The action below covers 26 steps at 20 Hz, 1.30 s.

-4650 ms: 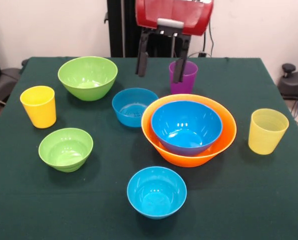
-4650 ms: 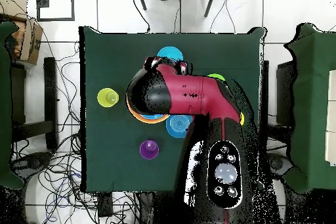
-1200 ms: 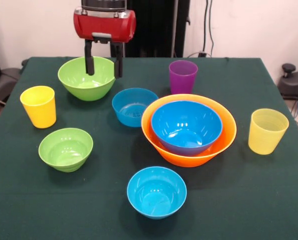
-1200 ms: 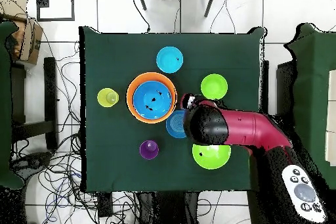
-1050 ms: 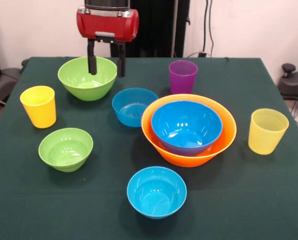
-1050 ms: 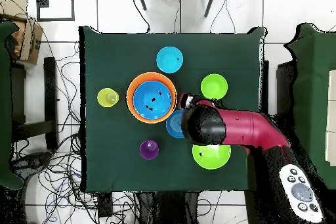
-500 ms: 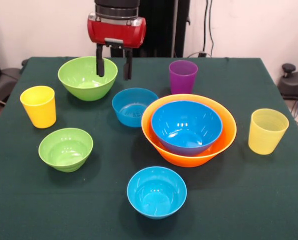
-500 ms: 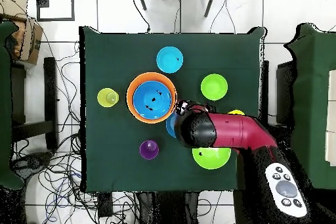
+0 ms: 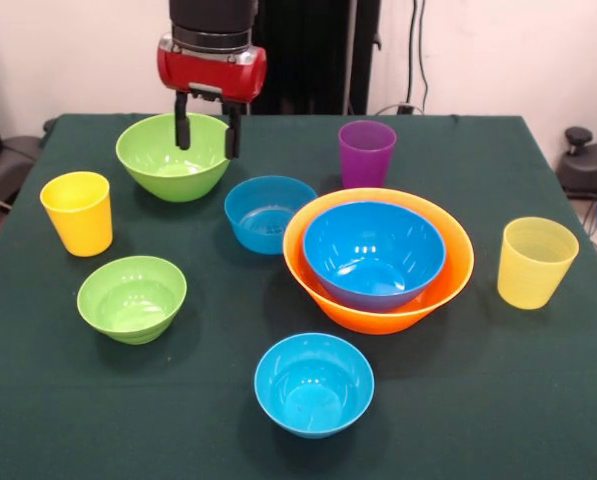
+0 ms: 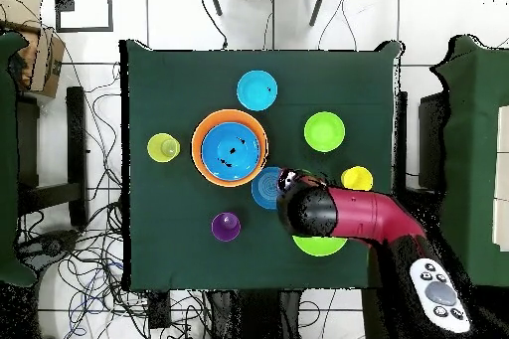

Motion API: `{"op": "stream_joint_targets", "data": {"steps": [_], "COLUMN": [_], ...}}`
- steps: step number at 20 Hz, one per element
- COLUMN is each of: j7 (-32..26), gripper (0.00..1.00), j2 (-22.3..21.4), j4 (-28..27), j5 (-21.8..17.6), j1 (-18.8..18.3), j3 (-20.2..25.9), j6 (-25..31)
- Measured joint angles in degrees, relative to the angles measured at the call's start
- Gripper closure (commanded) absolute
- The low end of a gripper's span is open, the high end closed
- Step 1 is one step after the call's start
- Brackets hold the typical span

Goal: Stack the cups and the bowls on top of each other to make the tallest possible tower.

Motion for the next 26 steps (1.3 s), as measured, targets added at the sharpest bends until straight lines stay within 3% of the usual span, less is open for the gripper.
{"op": "stream_joint_targets", "data": {"steps": [15, 26], "j7": [0.00, 0.00], "gripper": [0.00, 0.00], "j2": [5.47, 0.14], "j4": [0.50, 0.98], "j5": [0.04, 2.22], "j1": [0.10, 0.04], "j3": [-3.39, -2.57], "j6": [-8.37, -5.90]}}
